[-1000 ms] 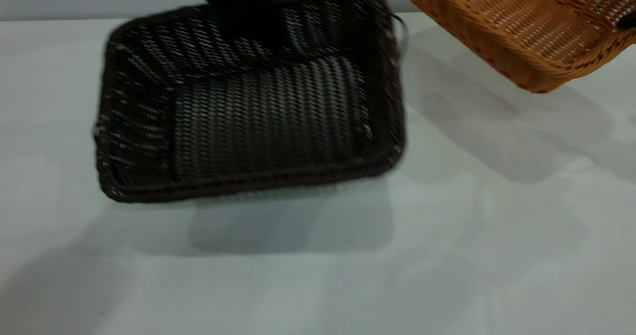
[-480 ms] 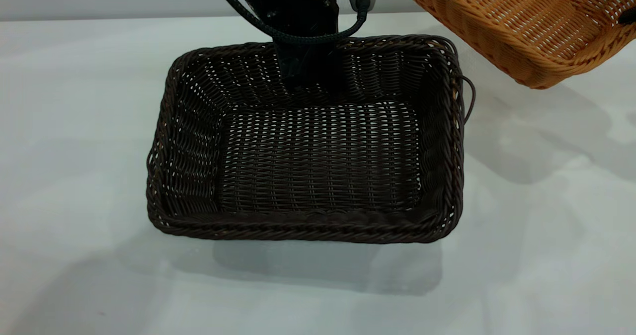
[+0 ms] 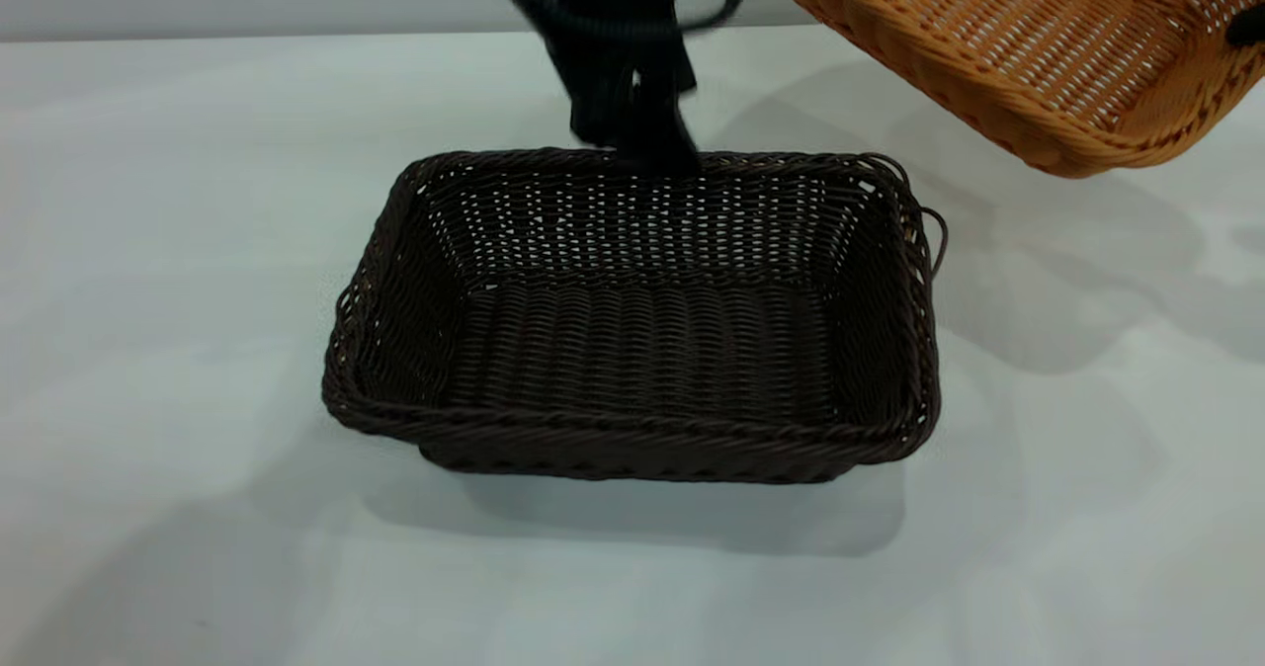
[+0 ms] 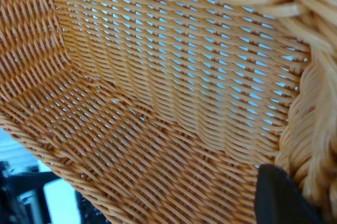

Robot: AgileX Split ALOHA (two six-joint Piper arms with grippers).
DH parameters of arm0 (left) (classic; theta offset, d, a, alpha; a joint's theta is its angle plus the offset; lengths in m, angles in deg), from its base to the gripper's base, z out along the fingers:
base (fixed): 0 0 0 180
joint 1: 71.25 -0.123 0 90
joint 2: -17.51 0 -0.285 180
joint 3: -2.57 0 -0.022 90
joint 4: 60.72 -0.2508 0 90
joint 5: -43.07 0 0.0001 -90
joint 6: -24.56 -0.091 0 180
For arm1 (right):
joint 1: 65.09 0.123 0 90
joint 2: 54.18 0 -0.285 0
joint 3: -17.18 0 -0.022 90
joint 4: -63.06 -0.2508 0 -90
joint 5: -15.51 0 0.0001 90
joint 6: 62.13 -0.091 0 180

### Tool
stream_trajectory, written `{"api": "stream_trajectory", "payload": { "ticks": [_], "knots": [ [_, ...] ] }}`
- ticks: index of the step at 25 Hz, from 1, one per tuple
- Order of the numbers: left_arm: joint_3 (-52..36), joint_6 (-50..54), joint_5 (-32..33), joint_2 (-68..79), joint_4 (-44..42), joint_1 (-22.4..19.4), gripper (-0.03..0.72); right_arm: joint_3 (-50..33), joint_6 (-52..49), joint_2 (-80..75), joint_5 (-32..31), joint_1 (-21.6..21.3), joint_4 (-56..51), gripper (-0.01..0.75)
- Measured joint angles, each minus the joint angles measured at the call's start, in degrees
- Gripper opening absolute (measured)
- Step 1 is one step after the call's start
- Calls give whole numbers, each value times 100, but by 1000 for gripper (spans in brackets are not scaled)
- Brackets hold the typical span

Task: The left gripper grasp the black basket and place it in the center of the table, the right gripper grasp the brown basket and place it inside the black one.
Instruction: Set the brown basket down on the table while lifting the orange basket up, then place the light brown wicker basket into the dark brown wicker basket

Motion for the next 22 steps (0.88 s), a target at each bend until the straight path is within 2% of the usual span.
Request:
{"api": "stream_trajectory", "payload": {
  "ticks": [4, 8, 12, 16, 22],
  "knots": [
    [0, 1080, 239, -582, -6, -219, 573, 51, -71, 119, -298, 0, 41, 69],
    [0, 1929, 808, -1070, -30, -922, 573, 51, -727, 567, -495, 5, 397, 69],
    [0, 2330, 976, -1330, 30, -1720, 573, 51, -1606, 1059, -599, 139, 1261, 69],
    [0, 2396, 990, -1367, 226, -2309, 573, 51, -2572, 1349, -760, 830, 2424, 69],
    [0, 2404, 990, -1367, 239, -2568, 573, 51, -3076, 1362, -812, 2250, 2897, 69]
  ]
}}
